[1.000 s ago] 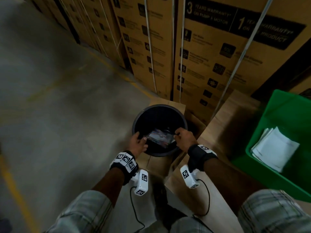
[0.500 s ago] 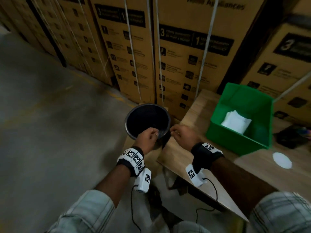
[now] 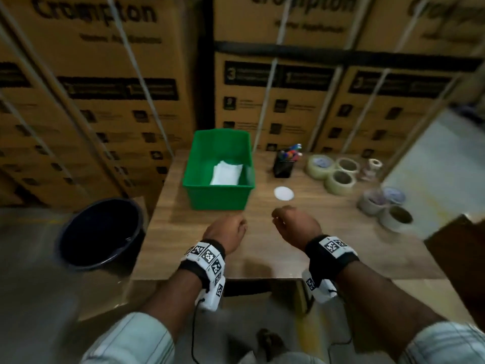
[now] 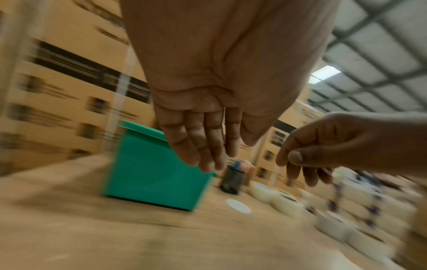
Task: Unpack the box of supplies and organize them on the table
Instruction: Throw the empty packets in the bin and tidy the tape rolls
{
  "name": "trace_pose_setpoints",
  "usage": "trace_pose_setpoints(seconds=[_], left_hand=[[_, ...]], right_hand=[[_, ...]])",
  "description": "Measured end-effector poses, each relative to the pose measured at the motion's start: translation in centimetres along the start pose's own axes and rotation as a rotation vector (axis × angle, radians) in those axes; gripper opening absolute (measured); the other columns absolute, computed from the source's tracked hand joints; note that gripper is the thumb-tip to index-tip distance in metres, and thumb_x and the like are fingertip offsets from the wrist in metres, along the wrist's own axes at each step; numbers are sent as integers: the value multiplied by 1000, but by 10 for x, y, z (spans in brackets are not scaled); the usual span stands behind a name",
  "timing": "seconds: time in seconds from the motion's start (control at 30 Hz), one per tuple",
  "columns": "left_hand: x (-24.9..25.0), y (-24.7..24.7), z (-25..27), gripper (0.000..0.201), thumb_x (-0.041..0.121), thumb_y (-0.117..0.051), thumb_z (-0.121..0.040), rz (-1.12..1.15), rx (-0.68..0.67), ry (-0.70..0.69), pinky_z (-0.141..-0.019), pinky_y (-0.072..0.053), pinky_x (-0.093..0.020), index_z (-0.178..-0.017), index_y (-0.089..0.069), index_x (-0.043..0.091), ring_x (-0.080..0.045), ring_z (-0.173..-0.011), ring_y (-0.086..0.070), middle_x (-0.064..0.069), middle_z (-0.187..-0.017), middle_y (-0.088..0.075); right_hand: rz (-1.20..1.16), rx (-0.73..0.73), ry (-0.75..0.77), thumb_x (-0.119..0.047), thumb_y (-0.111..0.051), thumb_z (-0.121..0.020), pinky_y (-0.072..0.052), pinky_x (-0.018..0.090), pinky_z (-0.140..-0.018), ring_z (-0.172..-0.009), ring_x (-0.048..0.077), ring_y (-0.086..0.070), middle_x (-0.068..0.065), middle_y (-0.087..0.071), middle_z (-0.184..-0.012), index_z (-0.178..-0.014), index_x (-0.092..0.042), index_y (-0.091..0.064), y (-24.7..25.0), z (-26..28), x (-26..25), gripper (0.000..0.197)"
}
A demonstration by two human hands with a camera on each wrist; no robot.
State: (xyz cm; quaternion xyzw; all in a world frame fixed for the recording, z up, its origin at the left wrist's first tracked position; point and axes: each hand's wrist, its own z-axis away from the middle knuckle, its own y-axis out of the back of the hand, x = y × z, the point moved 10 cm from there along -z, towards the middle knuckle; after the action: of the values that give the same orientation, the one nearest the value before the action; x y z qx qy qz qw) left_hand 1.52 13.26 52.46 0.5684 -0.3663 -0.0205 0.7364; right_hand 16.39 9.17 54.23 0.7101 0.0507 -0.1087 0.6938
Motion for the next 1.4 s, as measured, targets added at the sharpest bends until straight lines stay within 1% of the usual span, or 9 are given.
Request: trace_pose_setpoints(seconds=[0.33, 0.6, 0.73, 0.83, 0.97, 1.03, 1.17, 1.27, 1.4], left_hand=[[178, -115, -117, 24, 27, -45, -95, -50, -166, -234, -88, -50, -39, -108, -63, 18, -25, -102, -60, -4, -112, -66], [289, -209, -211, 26, 28, -45, -96, -70, -240, -200, -88, -49, -38, -110, -64, 17, -26, -102, -60, -5, -114, -66], [322, -240, -244, 25, 27, -47, -94, -55, -227, -121, -88, -50, -40, -112, -63, 21, -28, -103, -61, -5, -117, -65], [337, -262, -257, 30, 22, -50, -91, -47, -218, -96, -94, -49, -40, -121, -56, 24, -27, -112, -57, -4, -126, -59], [342, -281, -271, 48, 17, -52, -90, -83, -194, -61, -99, -46, -42, -135, -41, 28, -29, -119, -53, -3, -140, -47], [345, -288, -272, 48, 16, -51, -91, -111, -208, -74, -100, -45, -42, -136, -41, 27, -28, -121, -52, 1, -144, -41], [345, -296, -279, 51, 13, -51, -90, -107, -214, -92, -103, -44, -41, -137, -40, 27, -25, -129, -47, 5, -148, -36], [343, -303, -287, 55, 8, -51, -90, -122, -235, -72, -105, -42, -42, -140, -37, 27, -24, -133, -44, 4, -152, -33], [344, -308, -290, 51, 9, -46, -88, -104, -237, -52, -97, -48, -43, -133, -42, 33, -30, -120, -55, -1, -140, -52]], right_hand=[[6, 86, -224, -30, -49, -91, -50, 37, -64, -88, 30, -63, 6, -64, -100, -109, -19, -60, 29, 46, 219, 23], [-46, 16, -201, -29, -50, -89, -54, 39, -65, -86, 32, -64, 8, -67, -101, -123, -28, -52, 33, 33, 370, 34], [-98, -2, -167, -24, -54, -85, -49, 35, -70, -97, 29, -61, 5, -62, -110, -108, -22, -61, 28, 28, 424, 24], [-68, -21, -143, -19, -63, -79, -51, 37, -74, -99, 31, -59, 7, -64, -113, -108, -18, -64, 23, 24, 454, 29], [-9, -77, -42, -25, -80, -60, -53, 37, -62, -84, 34, -61, 5, -70, -98, -95, -19, -68, 9, 23, 465, 38], [22, -134, -5, -28, -80, -59, -52, 38, -68, -93, 35, -61, 5, -71, -100, -98, -21, -69, -4, 26, 465, 41], [51, -156, 9, -23, -65, -78, -42, 40, -85, -115, 35, -52, 5, -66, -116, -107, -25, -66, -11, 30, 466, 29], [34, -93, 21, -22, -62, -72, -42, 39, -77, -102, 32, -56, 1, -70, -105, -103, -24, -67, 3, 32, 471, 31], [-7, -19, 27, -37, -44, -69, -35, 33, -75, -91, 25, -51, -6, -68, -110, -110, -26, -63, 20, 37, 478, 47]])
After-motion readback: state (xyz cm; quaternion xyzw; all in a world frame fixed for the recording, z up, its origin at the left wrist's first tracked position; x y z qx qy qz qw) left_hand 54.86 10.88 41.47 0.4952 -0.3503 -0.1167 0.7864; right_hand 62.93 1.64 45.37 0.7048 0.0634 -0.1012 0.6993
